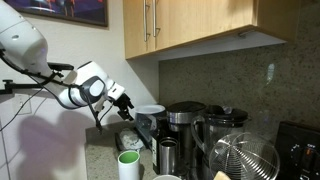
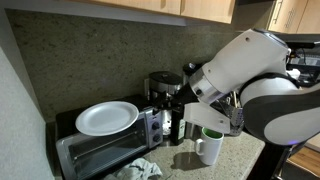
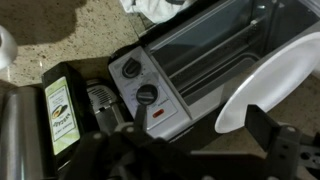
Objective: Remove the white plate from the top of the oven and put it inside the oven
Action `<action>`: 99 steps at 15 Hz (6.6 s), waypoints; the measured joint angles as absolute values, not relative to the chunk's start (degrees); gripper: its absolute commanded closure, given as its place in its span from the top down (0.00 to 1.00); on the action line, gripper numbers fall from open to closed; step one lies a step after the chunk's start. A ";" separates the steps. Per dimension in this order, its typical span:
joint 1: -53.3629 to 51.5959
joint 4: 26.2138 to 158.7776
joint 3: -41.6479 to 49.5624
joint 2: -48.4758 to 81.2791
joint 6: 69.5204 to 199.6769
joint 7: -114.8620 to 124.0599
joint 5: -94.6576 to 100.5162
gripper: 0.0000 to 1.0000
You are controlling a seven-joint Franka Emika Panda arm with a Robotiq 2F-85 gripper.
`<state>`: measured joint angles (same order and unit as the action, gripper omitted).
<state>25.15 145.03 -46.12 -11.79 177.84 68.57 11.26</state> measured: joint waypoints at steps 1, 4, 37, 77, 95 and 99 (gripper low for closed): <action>27.97 144.12 -49.22 -11.83 177.84 71.00 12.49 1.00; 35.47 141.64 -58.47 -12.34 177.84 77.15 15.09 1.00; 64.87 136.01 -94.58 -36.80 177.74 84.21 -8.21 0.33; 61.42 135.71 -91.99 -34.26 177.14 67.70 -8.27 1.00; 65.72 136.80 -95.91 -34.26 180.08 67.76 -13.10 0.58; 67.14 136.89 -97.32 -34.42 182.03 67.77 -14.62 0.27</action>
<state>67.14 136.89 -97.32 -34.42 182.03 67.77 -14.62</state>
